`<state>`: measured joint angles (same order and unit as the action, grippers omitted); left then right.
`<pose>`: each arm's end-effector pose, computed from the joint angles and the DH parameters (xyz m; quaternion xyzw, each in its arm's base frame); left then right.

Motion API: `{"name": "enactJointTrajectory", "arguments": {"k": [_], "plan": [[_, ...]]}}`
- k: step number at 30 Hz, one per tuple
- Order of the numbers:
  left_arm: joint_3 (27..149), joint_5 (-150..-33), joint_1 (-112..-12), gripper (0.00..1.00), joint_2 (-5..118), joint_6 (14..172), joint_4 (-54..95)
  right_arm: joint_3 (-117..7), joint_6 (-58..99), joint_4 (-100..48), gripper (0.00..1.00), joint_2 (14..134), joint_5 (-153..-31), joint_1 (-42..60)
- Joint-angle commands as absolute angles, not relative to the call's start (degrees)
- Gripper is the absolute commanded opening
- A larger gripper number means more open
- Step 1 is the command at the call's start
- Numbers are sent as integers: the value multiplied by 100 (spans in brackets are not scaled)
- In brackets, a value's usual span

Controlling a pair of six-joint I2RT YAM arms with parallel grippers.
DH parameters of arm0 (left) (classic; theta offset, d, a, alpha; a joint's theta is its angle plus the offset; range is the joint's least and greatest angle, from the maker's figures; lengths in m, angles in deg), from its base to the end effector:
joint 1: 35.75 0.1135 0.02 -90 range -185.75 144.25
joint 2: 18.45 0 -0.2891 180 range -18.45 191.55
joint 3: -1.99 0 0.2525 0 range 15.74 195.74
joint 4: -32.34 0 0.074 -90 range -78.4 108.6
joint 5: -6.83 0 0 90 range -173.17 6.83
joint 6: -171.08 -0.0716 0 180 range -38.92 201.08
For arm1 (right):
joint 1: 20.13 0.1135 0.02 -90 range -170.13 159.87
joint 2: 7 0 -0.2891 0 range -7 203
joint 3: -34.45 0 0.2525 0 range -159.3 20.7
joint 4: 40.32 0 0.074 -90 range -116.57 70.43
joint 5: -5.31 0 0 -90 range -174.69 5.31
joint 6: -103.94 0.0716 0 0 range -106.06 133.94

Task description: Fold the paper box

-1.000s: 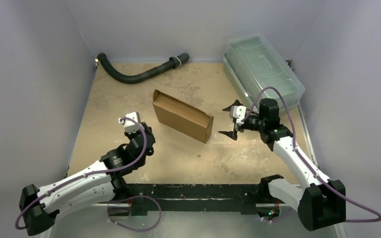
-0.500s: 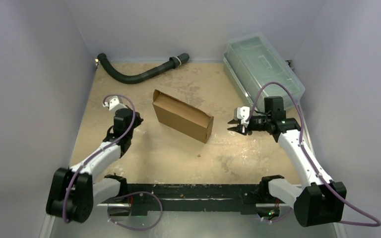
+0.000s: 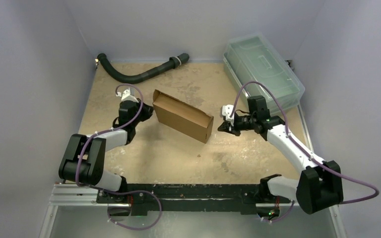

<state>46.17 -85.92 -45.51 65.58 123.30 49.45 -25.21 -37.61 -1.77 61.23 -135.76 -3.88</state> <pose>0.3128 -0.0573 0.1830 -0.2199 0.8029 -0.2606 0.4889 0.2181 0.1216 0.2572 -0.5992 0.6092 0.2823 0.4360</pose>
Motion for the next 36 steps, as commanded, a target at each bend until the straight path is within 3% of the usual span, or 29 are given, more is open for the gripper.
{"name": "enactJointTrajectory", "arguments": {"k": [1,9,15,23,30,36], "plan": [[4554,-9248,-4509,0,6583,12255,5644,-2437,-2654,-1229,4,6186,-13021,-305],[4041,-9812,-4511,0,6621,12548,6190,-2441,-2205,-1567,7,6203,-12612,-279],[3679,-10072,-4541,0,6310,12647,6241,-3279,-3352,11,13,6324,-12429,-478],[3445,-10382,-4851,0,6216,12689,6385,-3686,-3904,957,18,5767,-12874,-1440],[3388,-10477,-5262,0,6116,12759,6464,-3972,-4943,2258,25,5778,-13506,-1606],[3025,-9879,-5281,0,4781,12771,5448,-3857,-4607,2362,24,5684,-12908,-1601]]}}
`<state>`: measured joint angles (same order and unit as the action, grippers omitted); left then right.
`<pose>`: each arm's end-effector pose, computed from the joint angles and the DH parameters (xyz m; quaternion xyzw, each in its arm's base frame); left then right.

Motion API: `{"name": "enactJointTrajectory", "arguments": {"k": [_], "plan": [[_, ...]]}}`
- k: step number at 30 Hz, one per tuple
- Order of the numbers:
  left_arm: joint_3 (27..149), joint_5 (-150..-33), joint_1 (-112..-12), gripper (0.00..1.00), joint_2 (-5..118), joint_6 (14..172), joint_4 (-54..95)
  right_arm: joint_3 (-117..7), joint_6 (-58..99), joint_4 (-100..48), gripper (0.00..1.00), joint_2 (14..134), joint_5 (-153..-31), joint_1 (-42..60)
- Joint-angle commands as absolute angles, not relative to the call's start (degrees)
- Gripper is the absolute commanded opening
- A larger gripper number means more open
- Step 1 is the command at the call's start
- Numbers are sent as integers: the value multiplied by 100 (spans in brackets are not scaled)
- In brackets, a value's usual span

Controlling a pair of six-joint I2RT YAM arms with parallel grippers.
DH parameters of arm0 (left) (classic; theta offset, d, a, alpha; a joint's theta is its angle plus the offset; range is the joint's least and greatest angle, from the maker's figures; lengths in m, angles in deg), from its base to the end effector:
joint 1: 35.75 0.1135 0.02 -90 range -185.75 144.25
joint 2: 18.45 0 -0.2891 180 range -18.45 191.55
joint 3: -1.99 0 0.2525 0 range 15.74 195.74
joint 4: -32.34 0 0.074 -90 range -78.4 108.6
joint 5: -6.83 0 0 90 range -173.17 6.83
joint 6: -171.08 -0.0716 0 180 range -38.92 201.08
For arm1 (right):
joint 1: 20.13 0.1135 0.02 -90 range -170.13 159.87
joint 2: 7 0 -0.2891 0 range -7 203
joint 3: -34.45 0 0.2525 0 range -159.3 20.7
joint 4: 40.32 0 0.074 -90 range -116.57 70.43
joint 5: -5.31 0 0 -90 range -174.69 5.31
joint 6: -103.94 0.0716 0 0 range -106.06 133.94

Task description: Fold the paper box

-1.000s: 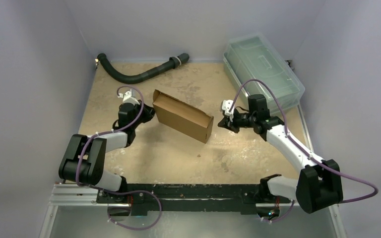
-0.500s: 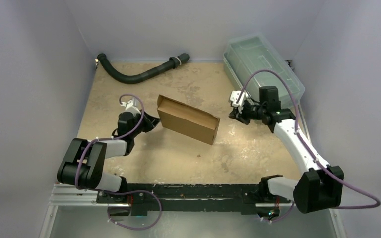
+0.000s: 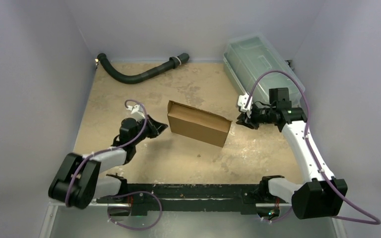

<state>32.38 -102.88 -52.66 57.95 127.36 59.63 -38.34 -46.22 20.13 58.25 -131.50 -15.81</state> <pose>0.2430 -0.0991 0.1674 -0.1065 0.7998 -0.4193 0.4161 0.2189 0.0689 0.3111 -0.5710 0.6685 0.1961 0.4342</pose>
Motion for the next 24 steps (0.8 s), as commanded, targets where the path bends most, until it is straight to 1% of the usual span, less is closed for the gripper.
{"name": "enactJointTrajectory", "arguments": {"k": [1,5,8,9,12,17,21,24], "plan": [[3005,-9700,-5280,0,4419,12769,5136,-3687,-4492,2253,24,5569,-12864,-1608],[3040,-9263,-5272,0,3077,12739,3960,-2860,-3902,1549,23,5065,-12878,-1608],[3150,-9331,-5271,0,2311,12761,3269,-2561,-3274,895,21,4953,-13013,-1600],[3181,-9418,-5271,2,2134,12760,3116,-2551,-3110,750,21,4962,-13021,-1600],[3302,-9706,-5271,7,1849,12715,2684,-2597,-2685,389,20,5097,-13001,-1593],[3264,-10196,-5271,8,1671,12801,2535,-2622,-2184,-21,19,5336,-13065,-1482],[3269,-10276,-5271,9,1509,12900,2492,-2653,-1984,-153,18,5464,-12982,-1240],[3294,-10223,-5271,13,1399,13006,2437,-2740,-1839,-230,18,5581,-12902,-1056]]}}
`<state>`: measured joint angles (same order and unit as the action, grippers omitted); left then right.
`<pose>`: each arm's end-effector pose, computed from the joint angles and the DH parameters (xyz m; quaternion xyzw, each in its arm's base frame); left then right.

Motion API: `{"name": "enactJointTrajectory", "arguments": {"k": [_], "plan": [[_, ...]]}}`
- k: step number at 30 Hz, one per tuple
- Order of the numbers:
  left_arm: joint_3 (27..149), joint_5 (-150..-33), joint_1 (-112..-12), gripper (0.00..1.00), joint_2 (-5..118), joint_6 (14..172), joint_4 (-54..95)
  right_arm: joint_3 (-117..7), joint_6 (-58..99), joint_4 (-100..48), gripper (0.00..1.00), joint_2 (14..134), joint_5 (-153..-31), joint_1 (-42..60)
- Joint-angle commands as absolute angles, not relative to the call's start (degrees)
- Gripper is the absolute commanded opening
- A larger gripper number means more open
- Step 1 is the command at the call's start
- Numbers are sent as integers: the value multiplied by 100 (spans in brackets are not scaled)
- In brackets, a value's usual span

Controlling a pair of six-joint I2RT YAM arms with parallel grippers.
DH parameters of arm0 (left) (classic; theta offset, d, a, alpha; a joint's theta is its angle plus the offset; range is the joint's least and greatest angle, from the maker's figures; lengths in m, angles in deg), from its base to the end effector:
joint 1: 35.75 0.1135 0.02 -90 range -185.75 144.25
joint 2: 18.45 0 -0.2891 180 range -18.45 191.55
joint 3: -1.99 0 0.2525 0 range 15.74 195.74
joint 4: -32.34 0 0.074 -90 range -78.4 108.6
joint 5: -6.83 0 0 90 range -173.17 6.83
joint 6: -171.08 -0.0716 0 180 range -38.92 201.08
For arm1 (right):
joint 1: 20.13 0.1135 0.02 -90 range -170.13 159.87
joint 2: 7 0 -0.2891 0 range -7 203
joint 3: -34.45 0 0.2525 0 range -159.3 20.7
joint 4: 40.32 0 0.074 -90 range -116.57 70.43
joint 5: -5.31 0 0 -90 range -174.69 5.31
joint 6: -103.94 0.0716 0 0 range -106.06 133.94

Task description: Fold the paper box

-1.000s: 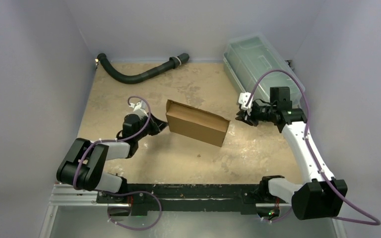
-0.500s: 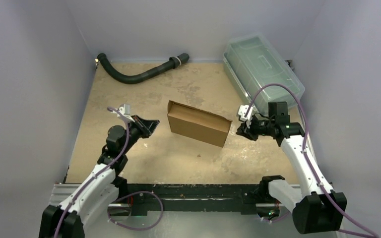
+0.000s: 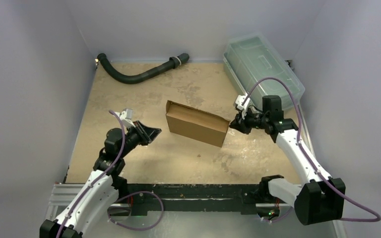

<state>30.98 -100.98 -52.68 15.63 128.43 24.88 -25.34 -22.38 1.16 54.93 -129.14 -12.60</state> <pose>0.1570 -0.0707 0.2222 -0.1088 0.7692 -0.4311 0.4591 0.2183 0.0794 0.2729 -0.4559 0.7338 0.2461 0.4395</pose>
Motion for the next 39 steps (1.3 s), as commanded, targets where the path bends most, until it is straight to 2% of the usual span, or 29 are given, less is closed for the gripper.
{"name": "enactJointTrajectory", "arguments": {"k": [1,4,14,18,20,23,27,32,39], "plan": [[3304,-10180,-5271,15,1353,13026,2398,-2785,-1773,-276,17,5641,-12876,-1022],[3311,-10125,-5271,19,1223,13062,2353,-2950,-1658,-420,17,5842,-12694,-855],[3871,-9867,-5271,19,930,12832,1629,-3882,-1602,-558,19,6850,-12324,-544],[4500,-9730,-5271,21,1025,12360,1195,-3399,-1499,-971,22,6215,-11829,-572],[4871,-9684,-5271,25,1198,12116,1047,-3101,-1448,-1128,27,5728,-11733,-701],[5474,-9469,-5263,33,1621,11753,891,-2776,-1525,-1168,33,5078,-12009,-1102],[6336,-9303,-5263,41,2398,11546,774,-2795,-1492,-1068,35,4648,-12646,-1399],[7119,-9309,-5263,42,3467,11329,649,-2765,-1141,-1092,35,4670,-13442,-1493],[7167,-9631,-5243,39,4199,11388,1068,-2572,-1171,-1076,32,4564,-13614,-1509]]}}
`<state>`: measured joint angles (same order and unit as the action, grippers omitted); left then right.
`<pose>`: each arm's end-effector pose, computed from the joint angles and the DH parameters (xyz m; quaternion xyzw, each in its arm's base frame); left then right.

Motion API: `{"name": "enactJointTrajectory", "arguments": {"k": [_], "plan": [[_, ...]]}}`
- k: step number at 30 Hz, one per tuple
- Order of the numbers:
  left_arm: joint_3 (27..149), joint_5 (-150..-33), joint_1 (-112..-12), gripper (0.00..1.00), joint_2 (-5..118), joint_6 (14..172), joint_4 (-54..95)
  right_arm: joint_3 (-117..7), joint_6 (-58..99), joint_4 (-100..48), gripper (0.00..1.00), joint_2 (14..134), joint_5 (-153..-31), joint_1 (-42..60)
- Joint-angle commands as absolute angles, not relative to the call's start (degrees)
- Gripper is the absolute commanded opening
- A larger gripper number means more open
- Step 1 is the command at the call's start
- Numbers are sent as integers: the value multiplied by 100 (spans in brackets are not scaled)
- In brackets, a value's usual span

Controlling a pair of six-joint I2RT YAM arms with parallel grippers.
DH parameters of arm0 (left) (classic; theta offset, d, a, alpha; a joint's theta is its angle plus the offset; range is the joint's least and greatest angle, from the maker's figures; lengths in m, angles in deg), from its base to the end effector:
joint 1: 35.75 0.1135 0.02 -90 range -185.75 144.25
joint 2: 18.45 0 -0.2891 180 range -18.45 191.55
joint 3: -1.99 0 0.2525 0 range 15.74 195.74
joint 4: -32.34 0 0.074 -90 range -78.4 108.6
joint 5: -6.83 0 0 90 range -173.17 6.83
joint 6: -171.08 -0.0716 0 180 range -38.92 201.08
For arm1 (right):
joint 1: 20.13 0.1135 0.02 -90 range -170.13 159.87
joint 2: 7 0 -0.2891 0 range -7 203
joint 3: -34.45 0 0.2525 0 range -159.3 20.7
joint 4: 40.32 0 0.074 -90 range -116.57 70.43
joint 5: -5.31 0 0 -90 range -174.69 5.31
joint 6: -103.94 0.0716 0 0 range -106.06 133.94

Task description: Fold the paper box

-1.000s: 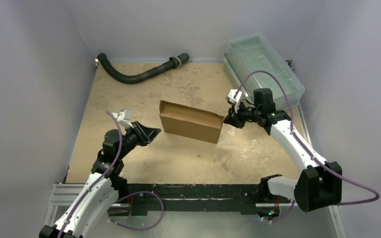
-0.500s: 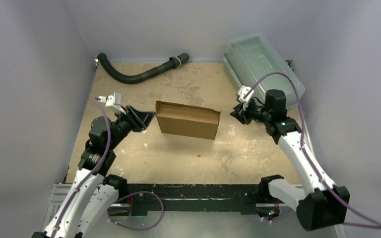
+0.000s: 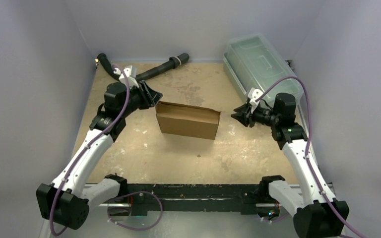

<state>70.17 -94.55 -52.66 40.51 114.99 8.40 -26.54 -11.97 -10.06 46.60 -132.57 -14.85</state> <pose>0.2443 -0.0890 0.3650 -0.0566 0.7883 -0.3317 0.5152 0.2055 0.0723 0.3312 -0.4208 0.6732 0.2422 0.5577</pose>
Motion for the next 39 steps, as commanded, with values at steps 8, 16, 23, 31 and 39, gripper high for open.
{"name": "enactJointTrajectory", "arguments": {"k": [8,16,23,31,39], "plan": [[7119,-9721,-5166,28,4544,11420,1293,-2578,-2674,174,20,4733,-14576,-1504],[6690,-8454,-5111,28,3604,11477,1086,-2400,-5431,1680,18,5326,-14592,-1156],[5024,-7246,-5096,19,1957,12366,1017,-1440,-3335,-1596,16,5034,-13165,-91],[4135,-7521,-5063,16,2681,12953,2378,-1094,-2201,-3715,14,5438,-11930,263],[3743,-8158,-5043,12,3638,13086,3544,-1060,-1838,-4254,13,5392,-11375,262]]}}
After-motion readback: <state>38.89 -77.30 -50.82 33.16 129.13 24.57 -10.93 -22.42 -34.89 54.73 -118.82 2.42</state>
